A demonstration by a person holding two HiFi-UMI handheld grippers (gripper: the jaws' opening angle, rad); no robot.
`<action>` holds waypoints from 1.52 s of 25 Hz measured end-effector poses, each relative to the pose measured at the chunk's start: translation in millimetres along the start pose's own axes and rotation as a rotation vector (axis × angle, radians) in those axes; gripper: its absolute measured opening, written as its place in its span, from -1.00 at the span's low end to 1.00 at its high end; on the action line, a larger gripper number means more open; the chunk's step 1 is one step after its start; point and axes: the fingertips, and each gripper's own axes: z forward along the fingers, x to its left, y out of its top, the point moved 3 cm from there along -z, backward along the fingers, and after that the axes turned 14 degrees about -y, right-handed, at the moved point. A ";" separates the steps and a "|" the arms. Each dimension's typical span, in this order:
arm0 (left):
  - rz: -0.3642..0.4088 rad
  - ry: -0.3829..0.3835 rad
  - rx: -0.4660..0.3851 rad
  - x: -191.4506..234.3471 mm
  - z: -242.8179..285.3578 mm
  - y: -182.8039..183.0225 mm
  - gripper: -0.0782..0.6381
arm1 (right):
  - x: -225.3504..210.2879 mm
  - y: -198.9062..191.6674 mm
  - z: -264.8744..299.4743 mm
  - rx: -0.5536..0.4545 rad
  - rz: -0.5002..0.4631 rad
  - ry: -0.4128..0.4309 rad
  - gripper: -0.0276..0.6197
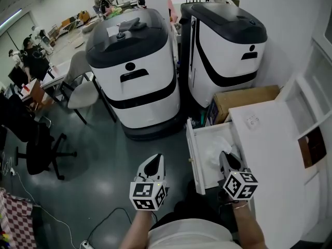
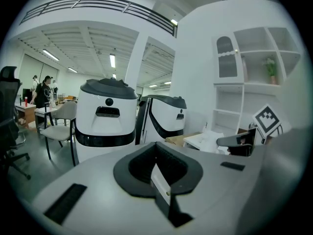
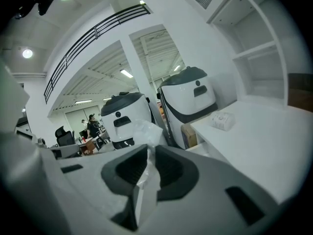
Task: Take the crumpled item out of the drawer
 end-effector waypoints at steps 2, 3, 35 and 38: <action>0.003 -0.005 -0.002 -1.2 -1.6 0.6 -0.80 | 1.9 4.5 -6.4 -0.017 0.006 0.005 -0.74; 0.005 -0.006 -0.004 -1.7 -2.5 0.9 -0.80 | 3.0 6.3 -9.4 -0.023 0.010 0.008 -0.74; 0.009 -0.029 -0.013 -13.1 -9.7 -2.7 -0.80 | 13.4 33.9 -53.5 -0.145 0.000 0.033 -0.78; 0.008 -0.028 -0.013 -13.0 -8.9 -2.9 -0.80 | 12.6 34.5 -53.6 -0.146 -0.001 0.032 -0.78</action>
